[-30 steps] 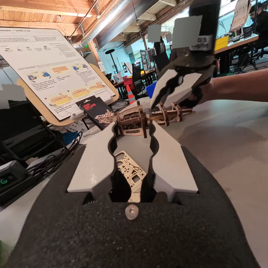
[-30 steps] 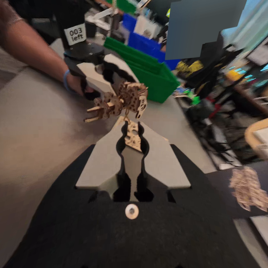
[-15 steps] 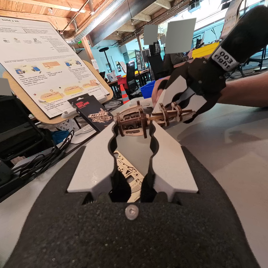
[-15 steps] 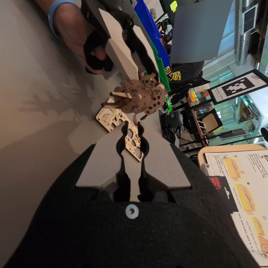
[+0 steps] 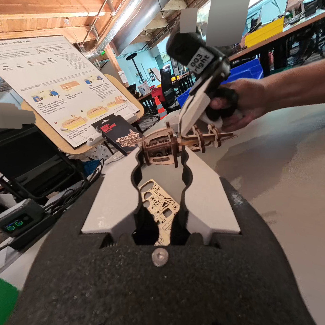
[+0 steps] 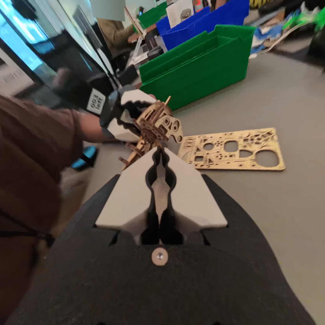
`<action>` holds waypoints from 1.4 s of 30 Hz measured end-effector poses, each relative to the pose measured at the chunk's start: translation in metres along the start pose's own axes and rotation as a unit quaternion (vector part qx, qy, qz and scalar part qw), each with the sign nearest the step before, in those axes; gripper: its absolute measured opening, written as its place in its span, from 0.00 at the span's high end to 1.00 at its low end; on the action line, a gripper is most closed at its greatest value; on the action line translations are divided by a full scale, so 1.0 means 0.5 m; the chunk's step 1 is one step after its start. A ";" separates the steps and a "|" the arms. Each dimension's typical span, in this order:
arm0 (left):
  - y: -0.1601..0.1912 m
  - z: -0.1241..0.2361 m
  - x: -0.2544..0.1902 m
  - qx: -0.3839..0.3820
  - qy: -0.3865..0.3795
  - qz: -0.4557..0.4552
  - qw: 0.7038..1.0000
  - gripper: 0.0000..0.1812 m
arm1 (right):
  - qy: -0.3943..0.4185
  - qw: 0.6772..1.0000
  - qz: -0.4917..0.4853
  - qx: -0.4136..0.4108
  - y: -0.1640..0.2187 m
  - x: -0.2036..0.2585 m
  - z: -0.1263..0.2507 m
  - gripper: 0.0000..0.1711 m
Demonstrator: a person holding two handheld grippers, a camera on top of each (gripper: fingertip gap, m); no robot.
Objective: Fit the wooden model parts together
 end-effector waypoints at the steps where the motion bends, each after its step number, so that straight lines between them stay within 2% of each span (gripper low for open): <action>1: 0.000 0.000 -0.002 0.001 -0.001 -0.007 1.000 0.78 | -0.006 1.000 -0.031 -0.003 -0.002 -0.002 0.000 1.00; 6: 0.002 -0.002 -0.005 0.007 -0.010 -0.020 1.000 0.78 | -0.010 0.995 -0.097 -0.013 -0.012 0.004 -0.006 1.00; 13: 0.002 -0.002 -0.001 0.010 -0.014 -0.017 1.000 0.78 | -0.003 0.994 -0.106 0.002 -0.015 0.013 -0.024 1.00; 33: 0.007 -0.008 0.004 0.030 -0.011 0.011 0.999 0.78 | 0.033 0.997 -0.060 0.021 -0.033 0.024 -0.037 1.00; 42: 0.013 -0.012 0.007 0.047 -0.021 0.012 0.999 0.78 | 0.063 0.995 -0.029 0.078 -0.033 0.029 -0.052 1.00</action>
Point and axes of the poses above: each gripper's, where its closed fingertips meet, z back along the fingers, y out of its underside, x = y × z across the jaws, the point moved 9 cm from there along z, back along the fingers, and after that the axes turned 11 degrees about -y, right-handed, at the moved point
